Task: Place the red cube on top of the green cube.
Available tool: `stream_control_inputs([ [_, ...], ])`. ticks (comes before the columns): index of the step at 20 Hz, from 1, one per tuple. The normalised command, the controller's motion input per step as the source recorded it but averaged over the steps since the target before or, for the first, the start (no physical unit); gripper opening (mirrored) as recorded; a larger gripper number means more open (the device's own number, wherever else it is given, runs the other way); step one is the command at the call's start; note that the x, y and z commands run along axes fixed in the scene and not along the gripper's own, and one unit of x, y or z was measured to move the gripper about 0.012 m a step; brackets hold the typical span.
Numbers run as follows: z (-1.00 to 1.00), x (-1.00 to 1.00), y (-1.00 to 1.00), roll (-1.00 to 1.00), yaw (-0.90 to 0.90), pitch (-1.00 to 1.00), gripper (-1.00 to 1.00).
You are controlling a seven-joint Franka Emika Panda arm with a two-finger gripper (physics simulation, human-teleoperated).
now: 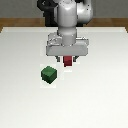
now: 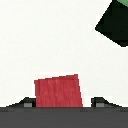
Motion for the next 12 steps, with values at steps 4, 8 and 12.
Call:
stream_control_inputs([
  [4,0.25,0.0,0.0,0.0,0.0,0.0,-1.0],
  [8,0.5,0.0,0.0,0.0,0.0,0.0,-1.0],
  [12,1.0,0.0,0.0,0.0,0.0,0.0,-1.0],
])
